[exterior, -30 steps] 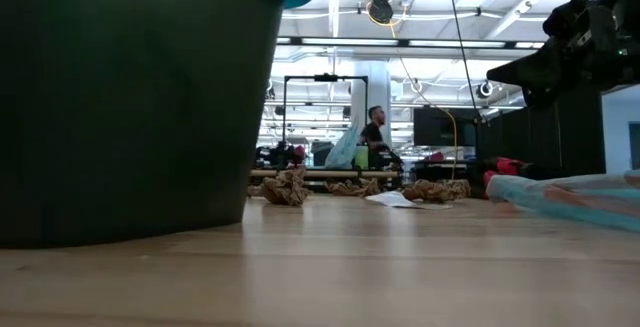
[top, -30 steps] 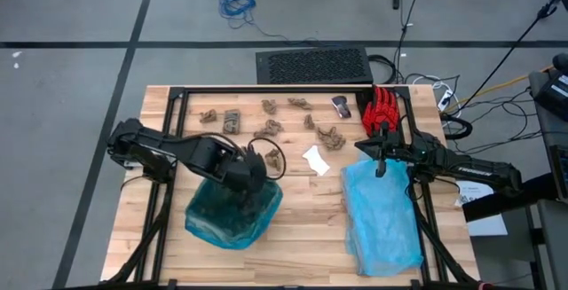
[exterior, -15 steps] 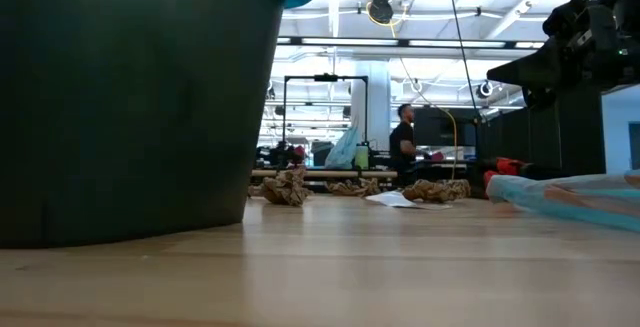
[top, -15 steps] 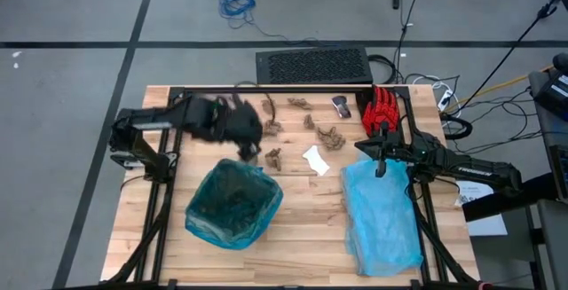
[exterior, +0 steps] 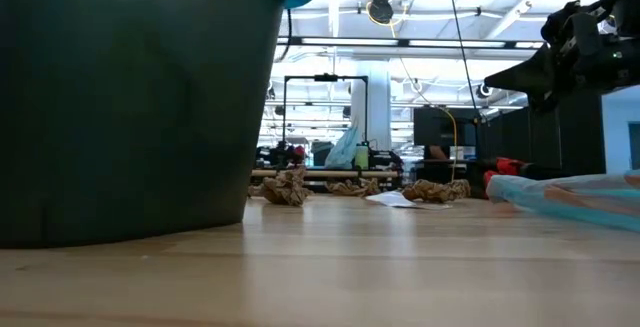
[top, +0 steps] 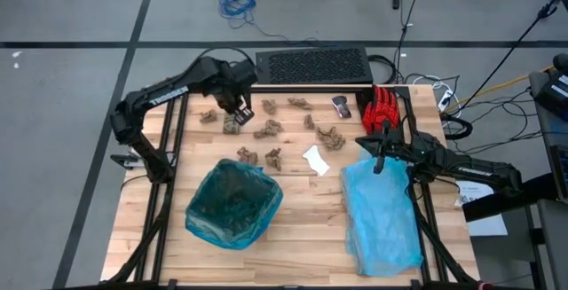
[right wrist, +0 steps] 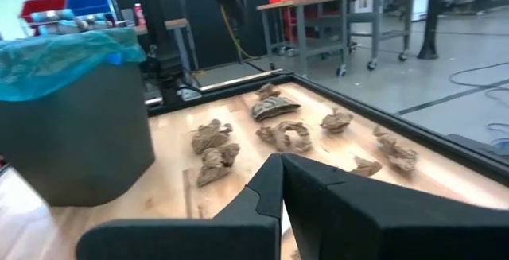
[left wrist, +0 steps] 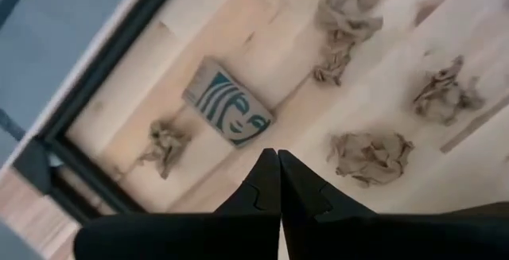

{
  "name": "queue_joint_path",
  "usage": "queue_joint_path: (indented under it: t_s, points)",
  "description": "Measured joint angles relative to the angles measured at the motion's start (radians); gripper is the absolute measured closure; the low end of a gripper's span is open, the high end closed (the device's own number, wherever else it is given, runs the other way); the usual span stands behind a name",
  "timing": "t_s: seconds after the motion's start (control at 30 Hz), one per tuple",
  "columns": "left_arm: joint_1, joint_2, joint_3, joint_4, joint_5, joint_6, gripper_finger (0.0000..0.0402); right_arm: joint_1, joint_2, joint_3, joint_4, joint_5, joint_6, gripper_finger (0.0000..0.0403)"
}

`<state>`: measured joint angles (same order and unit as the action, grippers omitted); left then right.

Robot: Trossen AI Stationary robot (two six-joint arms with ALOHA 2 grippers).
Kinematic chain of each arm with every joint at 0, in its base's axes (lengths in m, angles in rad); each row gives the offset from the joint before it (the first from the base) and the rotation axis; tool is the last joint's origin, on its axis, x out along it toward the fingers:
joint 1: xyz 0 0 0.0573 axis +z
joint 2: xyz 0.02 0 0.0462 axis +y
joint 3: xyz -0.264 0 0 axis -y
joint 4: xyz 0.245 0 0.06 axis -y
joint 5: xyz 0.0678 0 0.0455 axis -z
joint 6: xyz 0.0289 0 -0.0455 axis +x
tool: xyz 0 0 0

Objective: Place trash/remove bag and relplace
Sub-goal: Put the brown napkin into the trash bin

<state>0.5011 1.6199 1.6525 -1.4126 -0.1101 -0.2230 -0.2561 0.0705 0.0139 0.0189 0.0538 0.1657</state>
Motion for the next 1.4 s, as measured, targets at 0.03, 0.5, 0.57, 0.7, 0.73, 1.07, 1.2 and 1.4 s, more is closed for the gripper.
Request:
queue_joint_path:
  t_s: [0.03,0.5,0.57,0.7,0.73,1.07,1.2,1.4]
  points:
    - [0.006,0.0,-0.035,0.025,0.002,0.003,0.0401,0.0,0.0,0.0,0.001,0.007,-0.006,0.0403]
    - [0.088,0.0,-0.442,0.257,-0.032,-0.049,0.0286,0.0,0.0,0.0,0.006,0.027,-0.013,0.0403]
    - [0.102,-0.001,-0.468,0.306,-0.068,-0.048,0.0272,0.0,0.0,0.0,0.006,0.026,-0.013,0.0403]
    - [0.145,-0.001,-0.527,0.355,-0.085,-0.033,0.0254,0.0,0.0,0.0,0.006,0.026,-0.013,0.0403]
    - [0.157,-0.001,-0.538,0.366,-0.098,-0.032,0.0251,0.0,0.0,0.0,0.006,0.026,-0.013,0.0403]
    - [0.247,-0.001,-0.643,0.535,-0.152,0.003,0.0248,0.0,0.0,0.0,0.006,0.023,-0.004,0.0403]
    - [0.272,-0.001,-0.693,0.569,-0.116,0.002,0.0248,0.0,0.0,0.0,0.006,0.023,-0.001,0.0403]
    - [0.285,-0.001,-0.763,0.575,-0.101,0.0,0.0271,0.0,0.0,0.0,0.006,0.023,-0.003,0.0403]
